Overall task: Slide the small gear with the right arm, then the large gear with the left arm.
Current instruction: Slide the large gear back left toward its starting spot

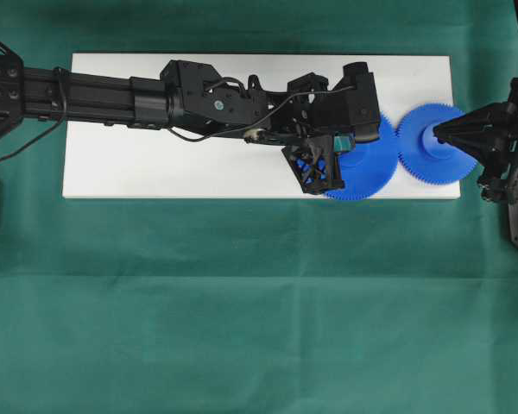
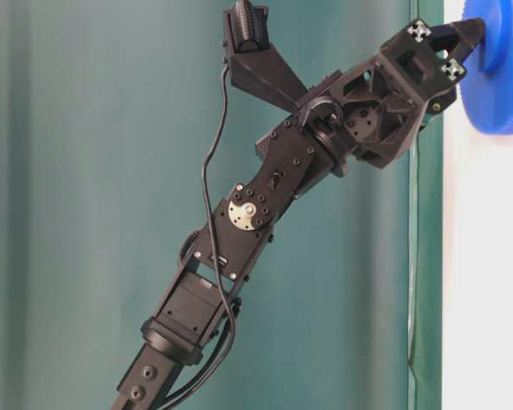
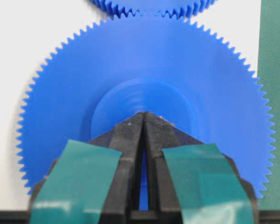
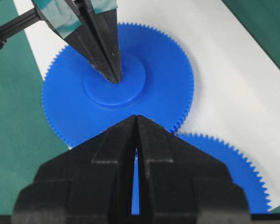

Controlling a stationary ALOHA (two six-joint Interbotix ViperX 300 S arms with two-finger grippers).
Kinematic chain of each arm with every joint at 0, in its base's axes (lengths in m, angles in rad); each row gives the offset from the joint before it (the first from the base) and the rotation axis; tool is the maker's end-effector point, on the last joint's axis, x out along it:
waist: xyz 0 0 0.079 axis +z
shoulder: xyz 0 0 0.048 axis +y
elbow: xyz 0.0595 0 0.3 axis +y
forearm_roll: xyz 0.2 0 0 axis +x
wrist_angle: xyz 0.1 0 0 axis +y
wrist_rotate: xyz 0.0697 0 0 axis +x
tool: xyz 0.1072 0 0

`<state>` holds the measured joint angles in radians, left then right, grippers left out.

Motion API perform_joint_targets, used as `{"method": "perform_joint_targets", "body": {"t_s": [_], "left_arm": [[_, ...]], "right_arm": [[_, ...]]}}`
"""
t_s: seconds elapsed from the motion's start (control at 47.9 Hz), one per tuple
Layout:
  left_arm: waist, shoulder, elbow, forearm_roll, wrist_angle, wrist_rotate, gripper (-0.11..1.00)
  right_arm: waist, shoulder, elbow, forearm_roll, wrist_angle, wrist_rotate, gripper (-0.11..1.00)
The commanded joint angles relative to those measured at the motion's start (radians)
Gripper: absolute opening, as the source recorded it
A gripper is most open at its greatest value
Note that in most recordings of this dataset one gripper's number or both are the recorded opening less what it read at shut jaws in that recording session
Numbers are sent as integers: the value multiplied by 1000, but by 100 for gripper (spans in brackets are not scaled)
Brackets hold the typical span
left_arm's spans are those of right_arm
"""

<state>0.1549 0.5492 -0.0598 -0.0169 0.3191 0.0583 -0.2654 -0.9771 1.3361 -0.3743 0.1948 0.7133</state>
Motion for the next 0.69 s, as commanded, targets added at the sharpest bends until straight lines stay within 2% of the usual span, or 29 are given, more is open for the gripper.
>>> {"method": "perform_joint_targets", "body": {"t_s": [0.0,0.418,0.543,0.669], "left_arm": [[-3,-17,-9,3,2,0,0],[6,-32,5,3,28,-2,0],[18,-71,60,3,48,-5,0],[28,-121,156,2,48,-6,0]], "right_arm": [[2,2,-11,-2,-11,0,50],[2,2,-11,-2,-9,0,50],[2,2,-9,-3,-9,0,50],[2,2,-9,-2,-9,0,50]]}}
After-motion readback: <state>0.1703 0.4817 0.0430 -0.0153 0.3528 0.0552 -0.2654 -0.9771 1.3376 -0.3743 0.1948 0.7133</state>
